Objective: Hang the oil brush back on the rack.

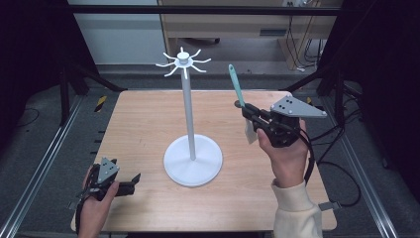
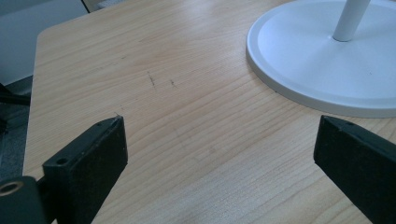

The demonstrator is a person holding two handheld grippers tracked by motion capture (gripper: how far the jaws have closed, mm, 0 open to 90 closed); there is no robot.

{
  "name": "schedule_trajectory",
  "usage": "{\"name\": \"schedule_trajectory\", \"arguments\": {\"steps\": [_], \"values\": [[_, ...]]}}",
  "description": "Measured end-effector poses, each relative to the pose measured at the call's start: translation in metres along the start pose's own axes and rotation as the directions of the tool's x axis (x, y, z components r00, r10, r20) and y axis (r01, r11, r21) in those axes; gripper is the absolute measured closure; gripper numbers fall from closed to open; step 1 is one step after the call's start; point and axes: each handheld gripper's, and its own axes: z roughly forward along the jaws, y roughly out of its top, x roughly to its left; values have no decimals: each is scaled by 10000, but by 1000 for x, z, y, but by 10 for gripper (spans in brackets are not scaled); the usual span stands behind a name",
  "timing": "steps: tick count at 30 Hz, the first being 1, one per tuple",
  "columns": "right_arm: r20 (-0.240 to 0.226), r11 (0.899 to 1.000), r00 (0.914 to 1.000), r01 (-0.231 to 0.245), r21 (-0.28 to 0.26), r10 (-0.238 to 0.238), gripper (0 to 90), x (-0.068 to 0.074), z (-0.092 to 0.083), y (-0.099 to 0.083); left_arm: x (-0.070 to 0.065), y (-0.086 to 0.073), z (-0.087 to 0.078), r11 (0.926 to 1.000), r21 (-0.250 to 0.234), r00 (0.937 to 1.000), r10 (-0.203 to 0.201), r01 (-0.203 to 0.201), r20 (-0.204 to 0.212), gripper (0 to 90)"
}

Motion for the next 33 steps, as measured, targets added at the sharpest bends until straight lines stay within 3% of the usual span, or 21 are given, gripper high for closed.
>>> {"name": "schedule_trajectory", "arguments": {"steps": [8,18,33], "values": [[-238,9999,9997,108,-73,-110,828,6,1,2,0,0,-1,10000,-49,10000,-37,37,38,24],[-335,9979,9993,150,-628,-171,827,18,-2,7,0,0,0,10000,-34,10000,-18,18,47,24],[-702,9959,9965,387,-817,-445,827,30,-2,11,-1,0,1,10000,-40,9999,-38,38,105,24]]}}
